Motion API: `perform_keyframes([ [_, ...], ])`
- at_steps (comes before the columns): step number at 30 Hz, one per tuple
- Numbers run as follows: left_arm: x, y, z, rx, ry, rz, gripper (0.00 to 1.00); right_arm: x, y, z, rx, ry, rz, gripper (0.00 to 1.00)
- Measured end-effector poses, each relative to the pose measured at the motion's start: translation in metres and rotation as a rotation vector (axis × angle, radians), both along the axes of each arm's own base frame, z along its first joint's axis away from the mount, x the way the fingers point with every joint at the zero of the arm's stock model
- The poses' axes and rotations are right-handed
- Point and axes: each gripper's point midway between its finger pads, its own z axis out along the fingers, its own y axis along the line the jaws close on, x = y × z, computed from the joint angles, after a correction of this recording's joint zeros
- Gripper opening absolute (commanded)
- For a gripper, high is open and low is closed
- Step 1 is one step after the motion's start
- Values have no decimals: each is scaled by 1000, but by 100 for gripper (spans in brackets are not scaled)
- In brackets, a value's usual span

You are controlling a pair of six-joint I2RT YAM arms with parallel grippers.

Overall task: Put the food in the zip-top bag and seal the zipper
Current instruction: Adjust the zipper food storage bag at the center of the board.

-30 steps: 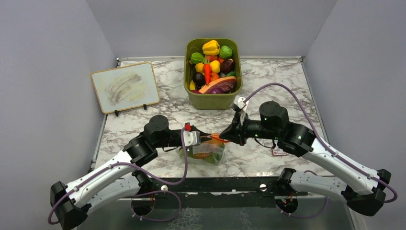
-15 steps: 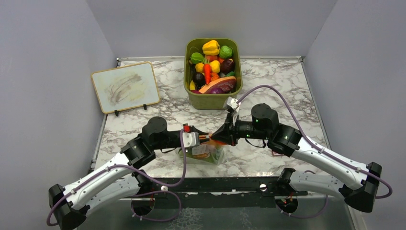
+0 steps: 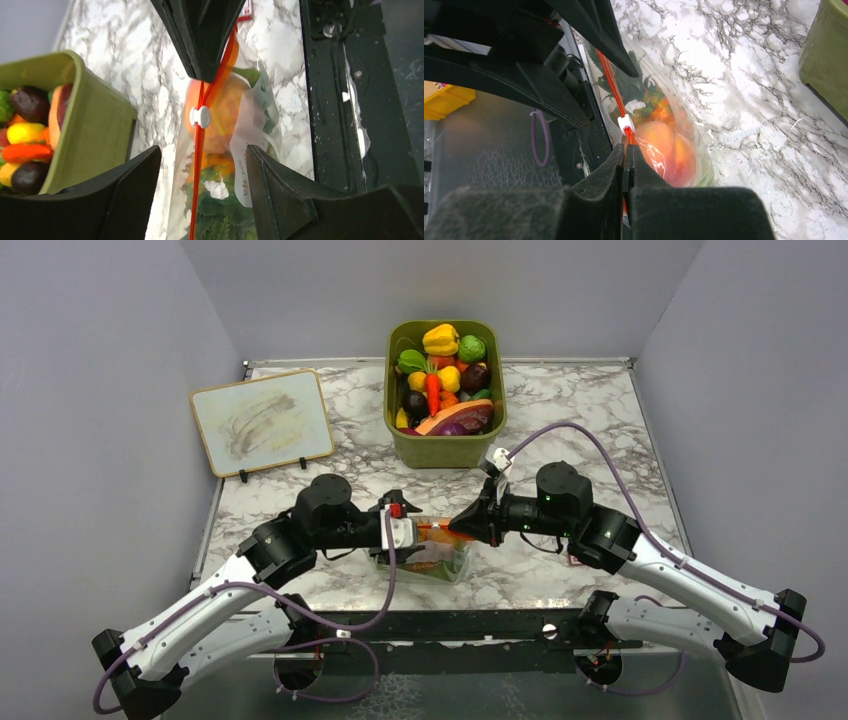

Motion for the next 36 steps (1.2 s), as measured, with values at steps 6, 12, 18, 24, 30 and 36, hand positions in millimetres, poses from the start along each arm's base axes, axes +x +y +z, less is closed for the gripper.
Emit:
perform_keyframes([
  [6,14,6,-27,111,21,69,18,0,0,0,1,2,1,3],
  [12,22,10,-28,126,-19,102,0,-1,-2,-2,-8,26,-11,29],
  [18,21,16,-23,86,-37,125,0,-1,-24,18,25,38,-117,61],
  [24,19,16,-24,40,-20,143,0,-14,-43,48,113,-14,-119,65],
  [30,19,14,-21,22,-10,147,0,-23,-38,30,69,-97,-9,60],
  [36,18,11,-20,6,0,143,0,-23,-29,23,54,-146,56,61],
])
